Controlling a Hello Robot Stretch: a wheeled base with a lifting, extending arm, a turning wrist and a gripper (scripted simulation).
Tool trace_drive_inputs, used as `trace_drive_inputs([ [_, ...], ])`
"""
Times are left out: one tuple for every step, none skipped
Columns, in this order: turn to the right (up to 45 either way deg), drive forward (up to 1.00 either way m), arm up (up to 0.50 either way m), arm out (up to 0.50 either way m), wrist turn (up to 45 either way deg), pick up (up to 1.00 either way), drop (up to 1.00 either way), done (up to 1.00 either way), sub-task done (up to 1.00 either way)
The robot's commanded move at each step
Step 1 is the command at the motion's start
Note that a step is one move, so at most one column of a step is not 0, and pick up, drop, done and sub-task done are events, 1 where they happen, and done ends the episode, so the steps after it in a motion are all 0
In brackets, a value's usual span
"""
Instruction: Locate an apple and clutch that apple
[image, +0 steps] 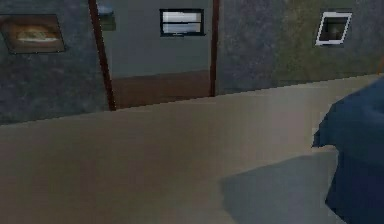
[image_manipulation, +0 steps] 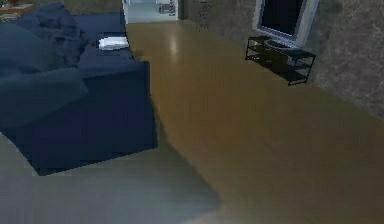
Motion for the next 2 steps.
trace_drive_inputs([
  [0.0, 1.0, 0.0, 0.0, 0.0, 0.0, 0.0, 0.0, 0.0],
  [0.0, 1.0, 0.0, 0.0, 0.0, 0.0, 0.0, 0.0, 0.0],
])
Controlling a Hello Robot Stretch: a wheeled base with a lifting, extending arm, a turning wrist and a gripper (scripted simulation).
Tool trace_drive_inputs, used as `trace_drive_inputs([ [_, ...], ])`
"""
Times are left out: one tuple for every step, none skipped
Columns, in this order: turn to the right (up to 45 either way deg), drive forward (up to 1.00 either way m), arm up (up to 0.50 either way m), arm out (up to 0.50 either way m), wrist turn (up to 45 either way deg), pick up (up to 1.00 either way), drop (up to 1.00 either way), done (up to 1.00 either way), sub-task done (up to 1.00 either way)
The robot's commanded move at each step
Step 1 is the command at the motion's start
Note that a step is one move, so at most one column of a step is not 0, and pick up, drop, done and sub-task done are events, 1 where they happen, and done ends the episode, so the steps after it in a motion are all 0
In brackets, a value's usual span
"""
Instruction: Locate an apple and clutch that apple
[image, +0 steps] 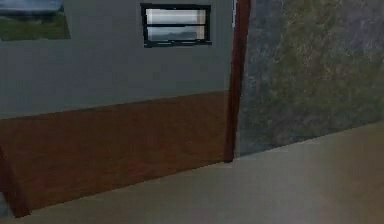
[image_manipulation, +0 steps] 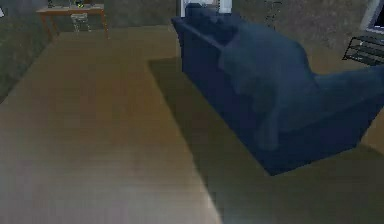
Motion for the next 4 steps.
trace_drive_inputs([
  [0.0, 1.0, 0.0, 0.0, 0.0, 0.0, 0.0, 0.0, 0.0],
  [0.0, 0.45, 0.0, 0.0, 0.0, 0.0, 0.0, 0.0, 0.0],
  [0.0, 0.1, 0.0, 0.0, 0.0, 0.0, 0.0, 0.0, 0.0],
  [6.0, 0.0, 0.0, 0.0, 0.0, 0.0, 0.0, 0.0, 0.0],
])
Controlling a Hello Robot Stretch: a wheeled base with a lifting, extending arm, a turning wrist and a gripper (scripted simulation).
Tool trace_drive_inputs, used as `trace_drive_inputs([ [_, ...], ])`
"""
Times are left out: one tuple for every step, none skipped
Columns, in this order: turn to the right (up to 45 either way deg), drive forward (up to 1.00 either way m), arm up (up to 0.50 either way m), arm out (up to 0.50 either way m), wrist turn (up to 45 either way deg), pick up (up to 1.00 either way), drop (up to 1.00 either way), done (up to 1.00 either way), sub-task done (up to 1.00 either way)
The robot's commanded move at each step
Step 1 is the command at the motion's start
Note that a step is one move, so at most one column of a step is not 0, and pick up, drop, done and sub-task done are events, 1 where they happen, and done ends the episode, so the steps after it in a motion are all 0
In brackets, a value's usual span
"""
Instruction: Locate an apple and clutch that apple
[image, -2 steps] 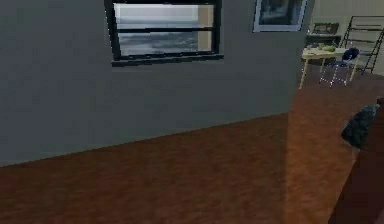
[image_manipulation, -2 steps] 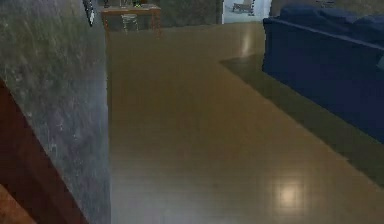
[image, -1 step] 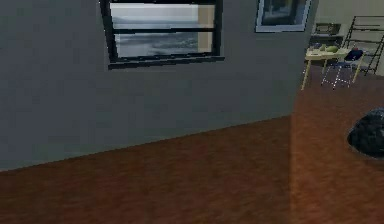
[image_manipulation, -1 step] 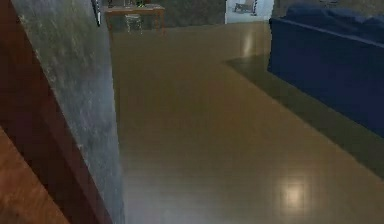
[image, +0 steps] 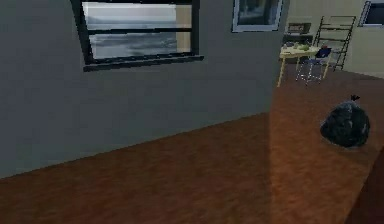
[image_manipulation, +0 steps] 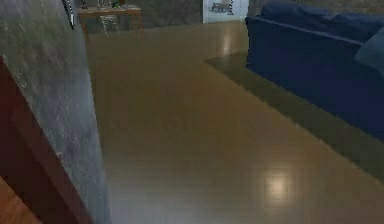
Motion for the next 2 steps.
trace_drive_inputs([
  [0.0, 0.5, 0.0, 0.0, 0.0, 0.0, 0.0, 0.0, 0.0],
  [30.0, 0.0, 0.0, 0.0, 0.0, 0.0, 0.0, 0.0, 0.0],
])
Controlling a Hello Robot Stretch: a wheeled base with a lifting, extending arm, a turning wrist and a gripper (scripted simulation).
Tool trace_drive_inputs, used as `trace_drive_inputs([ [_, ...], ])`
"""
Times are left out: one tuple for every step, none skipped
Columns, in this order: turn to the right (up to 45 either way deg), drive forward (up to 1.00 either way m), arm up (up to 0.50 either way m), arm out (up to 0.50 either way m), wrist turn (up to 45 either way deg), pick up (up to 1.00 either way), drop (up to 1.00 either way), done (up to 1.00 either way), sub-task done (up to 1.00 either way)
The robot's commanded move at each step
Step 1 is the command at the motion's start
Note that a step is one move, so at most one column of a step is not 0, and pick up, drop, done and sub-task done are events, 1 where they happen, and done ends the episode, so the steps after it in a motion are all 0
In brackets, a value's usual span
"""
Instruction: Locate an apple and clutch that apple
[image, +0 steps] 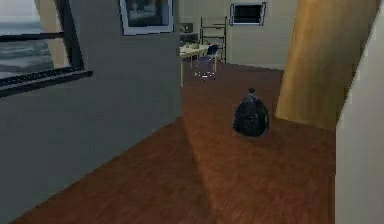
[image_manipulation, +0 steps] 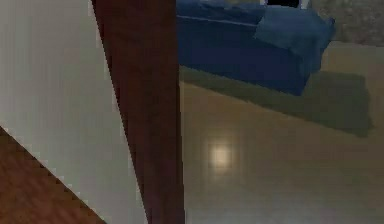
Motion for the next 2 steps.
trace_drive_inputs([
  [0.0, 1.0, 0.0, 0.0, 0.0, 0.0, 0.0, 0.0, 0.0],
  [0.0, 1.0, 0.0, 0.0, 0.0, 0.0, 0.0, 0.0, 0.0],
])
